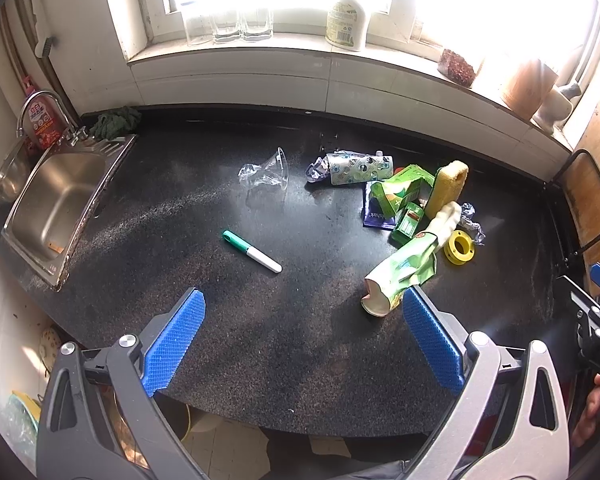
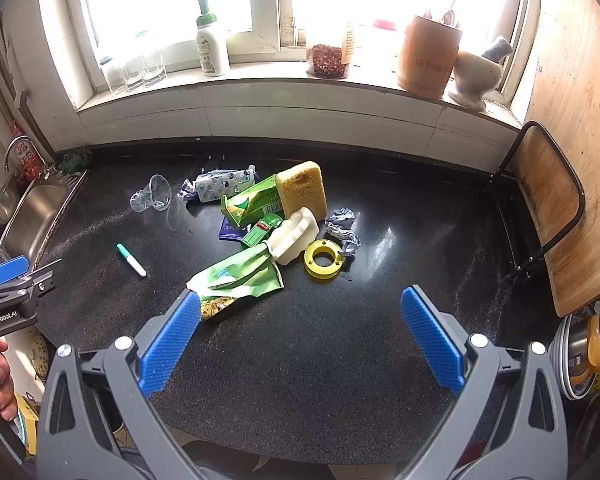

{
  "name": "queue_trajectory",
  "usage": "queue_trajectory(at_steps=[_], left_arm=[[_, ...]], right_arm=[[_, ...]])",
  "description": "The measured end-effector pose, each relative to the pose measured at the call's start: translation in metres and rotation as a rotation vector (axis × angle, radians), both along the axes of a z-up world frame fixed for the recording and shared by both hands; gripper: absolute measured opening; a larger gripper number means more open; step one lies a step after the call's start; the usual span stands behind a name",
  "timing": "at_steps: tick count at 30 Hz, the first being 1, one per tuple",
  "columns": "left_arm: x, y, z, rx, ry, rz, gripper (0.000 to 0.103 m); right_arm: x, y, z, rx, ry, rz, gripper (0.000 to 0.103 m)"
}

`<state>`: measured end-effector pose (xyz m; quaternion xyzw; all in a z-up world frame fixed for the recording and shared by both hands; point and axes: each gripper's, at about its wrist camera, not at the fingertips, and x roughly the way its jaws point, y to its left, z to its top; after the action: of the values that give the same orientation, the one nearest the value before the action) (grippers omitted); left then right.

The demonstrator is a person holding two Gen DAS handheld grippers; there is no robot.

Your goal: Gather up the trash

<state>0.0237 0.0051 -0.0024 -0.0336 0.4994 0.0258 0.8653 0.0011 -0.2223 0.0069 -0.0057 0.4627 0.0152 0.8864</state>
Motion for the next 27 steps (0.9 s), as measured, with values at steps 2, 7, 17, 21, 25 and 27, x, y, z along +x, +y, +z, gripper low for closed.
queue_trajectory(at_steps=[2, 7, 17, 21, 25, 27], left_arm=[[0.000, 0.000, 0.000, 0.000, 0.000, 0.000, 0.096], [0.001, -0.001, -0.001, 0.001, 0.000, 0.000, 0.096], [0.007, 0.006, -0.006, -0.011, 0.020, 0.011, 0.096], [0.012, 0.009, -0.011, -0.010, 0.036, 0.024, 0.096], [0.019, 0.016, -0.022, -0.003, 0.043, 0.041, 0.096], [0.025, 0.022, -0.033, 0.008, 0.062, 0.063, 0.096]], right_arm=[[0.002, 0.000, 0.001, 0.002, 0.001, -0.001, 0.098], [0.003, 0.000, 0.001, 0.002, -0.003, -0.002, 0.098], [0.008, -0.002, -0.003, 0.003, 0.006, -0.005, 0.098], [0.016, -0.005, -0.007, 0.005, 0.007, -0.003, 0.098], [0.028, -0.012, -0.017, 0.019, -0.001, -0.003, 0.098], [0.037, -0.018, -0.025, 0.027, -0.004, -0.001, 0.098]])
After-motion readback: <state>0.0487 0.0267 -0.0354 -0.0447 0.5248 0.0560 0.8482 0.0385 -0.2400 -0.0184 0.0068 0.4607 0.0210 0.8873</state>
